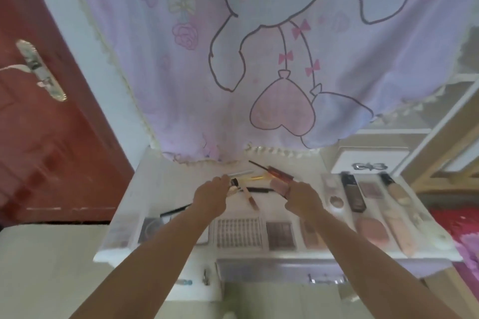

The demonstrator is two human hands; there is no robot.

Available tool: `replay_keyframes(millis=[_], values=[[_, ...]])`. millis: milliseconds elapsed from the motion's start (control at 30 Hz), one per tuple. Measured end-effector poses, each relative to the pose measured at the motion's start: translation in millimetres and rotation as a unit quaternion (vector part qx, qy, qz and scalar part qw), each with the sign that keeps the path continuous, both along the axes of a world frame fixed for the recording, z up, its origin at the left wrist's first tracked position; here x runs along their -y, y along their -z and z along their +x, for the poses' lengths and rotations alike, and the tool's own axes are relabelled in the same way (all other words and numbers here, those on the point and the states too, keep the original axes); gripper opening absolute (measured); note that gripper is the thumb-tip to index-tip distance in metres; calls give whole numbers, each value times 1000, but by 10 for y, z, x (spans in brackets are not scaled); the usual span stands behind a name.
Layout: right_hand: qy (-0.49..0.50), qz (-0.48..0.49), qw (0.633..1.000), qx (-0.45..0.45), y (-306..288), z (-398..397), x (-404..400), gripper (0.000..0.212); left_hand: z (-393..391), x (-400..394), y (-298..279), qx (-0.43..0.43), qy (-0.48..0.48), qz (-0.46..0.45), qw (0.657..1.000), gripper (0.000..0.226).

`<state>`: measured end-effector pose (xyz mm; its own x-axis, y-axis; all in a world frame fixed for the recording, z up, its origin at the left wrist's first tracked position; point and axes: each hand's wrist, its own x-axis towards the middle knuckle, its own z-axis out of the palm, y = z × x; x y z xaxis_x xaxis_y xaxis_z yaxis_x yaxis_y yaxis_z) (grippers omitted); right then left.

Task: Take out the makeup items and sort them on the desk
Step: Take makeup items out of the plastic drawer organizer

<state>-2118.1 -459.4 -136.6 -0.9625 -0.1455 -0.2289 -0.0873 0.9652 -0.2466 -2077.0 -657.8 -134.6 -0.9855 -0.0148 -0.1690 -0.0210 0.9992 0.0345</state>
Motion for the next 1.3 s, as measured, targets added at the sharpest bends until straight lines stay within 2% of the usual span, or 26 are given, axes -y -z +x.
replay_keyframes(millis=[200,367,533,700,933,1033,1133,1200,1300], values=[[78,-22,992,95,512,-1203,407,32,-1386,133,513,93,-49,149,983,36],[124,-24,983,134,789,-1940,543,30,-2173,75,859,132,-26,172,976,33],[187,-115,966,139,925,-2210,501,35,-2548,41,1076,117,5,196,974,30],[287,-264,909,147,997,-2151,317,56,-2626,37,1206,106,26,214,971,41],[332,-424,822,186,949,-2023,116,59,-2465,92,1204,60,35,210,975,45],[303,-427,835,170,873,-1955,62,53,-2217,132,1144,44,-2,220,975,45],[240,-382,881,140,957,-1877,-12,43,-1902,204,1128,32,-15,202,979,48],[181,-316,926,101,996,-1799,-27,38,-1675,262,1128,11,-26,181,983,47],[122,-304,941,88,1065,-1592,-24,36,-1293,366,1259,-16,-30,165,986,49]])
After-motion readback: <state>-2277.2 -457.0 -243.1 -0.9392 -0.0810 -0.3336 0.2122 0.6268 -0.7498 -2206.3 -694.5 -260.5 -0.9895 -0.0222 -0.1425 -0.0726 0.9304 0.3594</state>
